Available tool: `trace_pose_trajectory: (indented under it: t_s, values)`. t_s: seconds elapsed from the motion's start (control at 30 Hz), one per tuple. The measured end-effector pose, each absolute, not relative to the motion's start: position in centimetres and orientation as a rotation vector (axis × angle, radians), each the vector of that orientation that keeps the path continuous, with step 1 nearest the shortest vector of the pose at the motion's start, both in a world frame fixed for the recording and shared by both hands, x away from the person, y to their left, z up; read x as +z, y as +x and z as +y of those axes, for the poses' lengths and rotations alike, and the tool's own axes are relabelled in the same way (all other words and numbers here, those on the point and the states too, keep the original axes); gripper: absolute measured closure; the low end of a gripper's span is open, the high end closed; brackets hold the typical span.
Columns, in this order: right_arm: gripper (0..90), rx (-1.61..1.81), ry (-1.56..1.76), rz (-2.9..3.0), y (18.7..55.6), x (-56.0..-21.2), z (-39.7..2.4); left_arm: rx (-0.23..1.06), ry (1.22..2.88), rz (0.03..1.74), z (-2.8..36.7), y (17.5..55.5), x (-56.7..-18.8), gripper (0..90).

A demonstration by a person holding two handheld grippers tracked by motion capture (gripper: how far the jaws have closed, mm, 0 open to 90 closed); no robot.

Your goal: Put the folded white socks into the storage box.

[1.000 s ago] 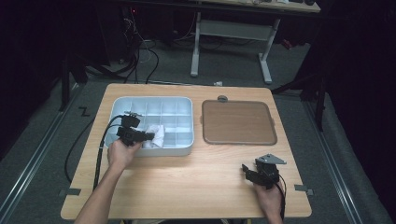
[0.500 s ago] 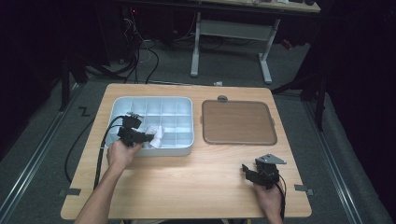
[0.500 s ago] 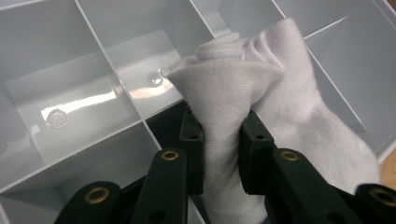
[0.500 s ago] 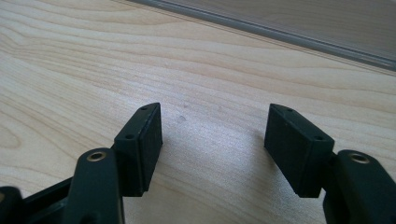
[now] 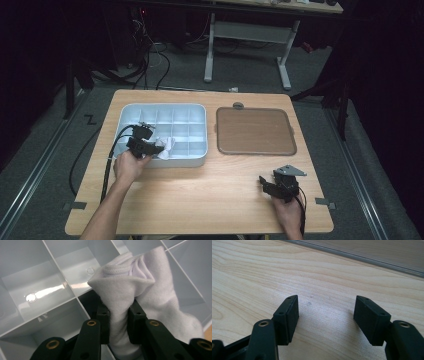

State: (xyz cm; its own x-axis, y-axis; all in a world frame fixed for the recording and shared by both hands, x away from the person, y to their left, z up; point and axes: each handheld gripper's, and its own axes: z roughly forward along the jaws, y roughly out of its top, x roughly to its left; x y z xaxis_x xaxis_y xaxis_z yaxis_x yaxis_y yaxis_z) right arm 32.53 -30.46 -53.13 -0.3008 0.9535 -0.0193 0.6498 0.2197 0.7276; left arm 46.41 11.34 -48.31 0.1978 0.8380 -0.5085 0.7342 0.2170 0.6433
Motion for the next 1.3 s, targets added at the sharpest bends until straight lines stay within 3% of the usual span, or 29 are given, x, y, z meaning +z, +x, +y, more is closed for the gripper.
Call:
trace_pose_trajectory:
  t_s: [1.3]
  values:
    - [37.3,0.86,1.476,2.031,32.5,-53.1,-30.4,0.117,1.719,1.645,9.8,47.2,-49.3,76.9]
